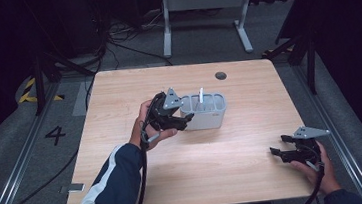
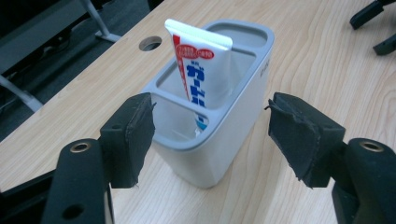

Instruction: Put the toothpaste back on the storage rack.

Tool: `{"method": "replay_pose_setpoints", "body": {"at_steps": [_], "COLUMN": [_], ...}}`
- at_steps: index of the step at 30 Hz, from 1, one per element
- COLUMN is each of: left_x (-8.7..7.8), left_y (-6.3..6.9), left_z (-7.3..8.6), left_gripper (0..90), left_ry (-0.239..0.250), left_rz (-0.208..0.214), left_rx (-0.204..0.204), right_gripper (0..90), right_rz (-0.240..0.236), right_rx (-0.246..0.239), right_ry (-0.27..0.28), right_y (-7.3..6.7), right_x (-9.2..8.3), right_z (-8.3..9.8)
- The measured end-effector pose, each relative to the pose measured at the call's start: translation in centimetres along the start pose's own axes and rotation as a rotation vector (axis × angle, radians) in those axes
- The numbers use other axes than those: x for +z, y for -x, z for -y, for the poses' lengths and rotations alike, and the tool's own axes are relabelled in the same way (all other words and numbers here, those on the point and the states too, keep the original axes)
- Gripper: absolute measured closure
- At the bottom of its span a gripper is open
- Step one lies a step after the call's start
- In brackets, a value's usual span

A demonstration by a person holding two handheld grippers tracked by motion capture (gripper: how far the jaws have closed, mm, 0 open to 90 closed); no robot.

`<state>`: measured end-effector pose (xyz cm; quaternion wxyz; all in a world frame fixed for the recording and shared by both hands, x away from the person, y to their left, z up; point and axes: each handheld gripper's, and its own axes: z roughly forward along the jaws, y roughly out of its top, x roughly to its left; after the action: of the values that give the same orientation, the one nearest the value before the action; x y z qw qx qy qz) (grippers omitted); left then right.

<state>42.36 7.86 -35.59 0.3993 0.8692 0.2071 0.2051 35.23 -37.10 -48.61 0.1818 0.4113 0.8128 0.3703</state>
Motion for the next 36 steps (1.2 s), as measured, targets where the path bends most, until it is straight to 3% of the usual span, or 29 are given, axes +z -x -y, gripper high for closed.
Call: {"method": "replay_pose_setpoints", "body": {"at_steps": [20,27,36], "left_x": [-2.0,-2.7,-3.7], "left_y": [0.9,1.2,1.2], "left_z": [4.0,5.9,8.1], "left_gripper": [29.3,28.6,28.4], "left_ry": [-0.05,-0.109,-0.158], "left_rz": [-0.03,-0.072,-0.104], "left_rx": [0.0,0.028,0.025], "right_gripper": [27.9,27.9,27.9], "right_rz": [0.003,0.004,0.005], "right_rx": [-0.001,-0.002,-0.001], "right_ry": [0.002,0.002,0.002], "right_y": [0.0,-0.1,-0.1], "right_x": [0.0,0.0,0.0], "right_z": [0.0,0.0,0.0]}}
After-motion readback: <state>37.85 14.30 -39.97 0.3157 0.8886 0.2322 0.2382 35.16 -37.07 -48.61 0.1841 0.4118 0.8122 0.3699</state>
